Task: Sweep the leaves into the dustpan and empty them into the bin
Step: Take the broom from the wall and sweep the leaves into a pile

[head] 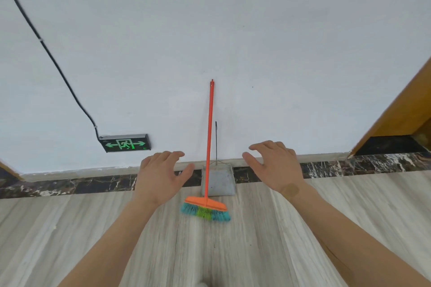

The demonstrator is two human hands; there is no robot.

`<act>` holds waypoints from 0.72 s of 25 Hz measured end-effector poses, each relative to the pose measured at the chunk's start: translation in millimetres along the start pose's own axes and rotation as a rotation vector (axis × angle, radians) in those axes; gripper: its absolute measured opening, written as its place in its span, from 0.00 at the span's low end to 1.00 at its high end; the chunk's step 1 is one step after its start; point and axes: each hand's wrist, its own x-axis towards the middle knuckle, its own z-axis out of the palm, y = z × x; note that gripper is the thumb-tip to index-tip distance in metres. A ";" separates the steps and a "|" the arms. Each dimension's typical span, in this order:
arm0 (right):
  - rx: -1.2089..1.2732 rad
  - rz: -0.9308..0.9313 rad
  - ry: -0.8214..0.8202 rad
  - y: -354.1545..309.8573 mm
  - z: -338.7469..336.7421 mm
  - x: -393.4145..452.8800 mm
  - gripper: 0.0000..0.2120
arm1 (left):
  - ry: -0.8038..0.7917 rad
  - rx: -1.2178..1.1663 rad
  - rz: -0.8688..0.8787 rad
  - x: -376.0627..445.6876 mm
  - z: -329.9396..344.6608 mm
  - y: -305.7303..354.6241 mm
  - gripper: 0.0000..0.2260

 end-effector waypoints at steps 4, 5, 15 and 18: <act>-0.010 0.049 -0.026 -18.5 13.9 48.8 0.22 | -0.024 -0.047 0.022 51.9 2.2 -25.9 0.33; -0.015 0.055 -0.038 -21.8 18.0 60.4 0.22 | -0.032 -0.054 0.029 63.3 3.8 -30.8 0.34; 0.055 0.087 -0.147 -29.8 77.4 190.4 0.23 | -0.125 -0.035 0.001 173.5 41.4 -63.1 0.33; 0.084 0.072 -0.161 -27.0 94.4 239.7 0.23 | -0.137 -0.017 -0.020 219.3 53.9 -64.8 0.33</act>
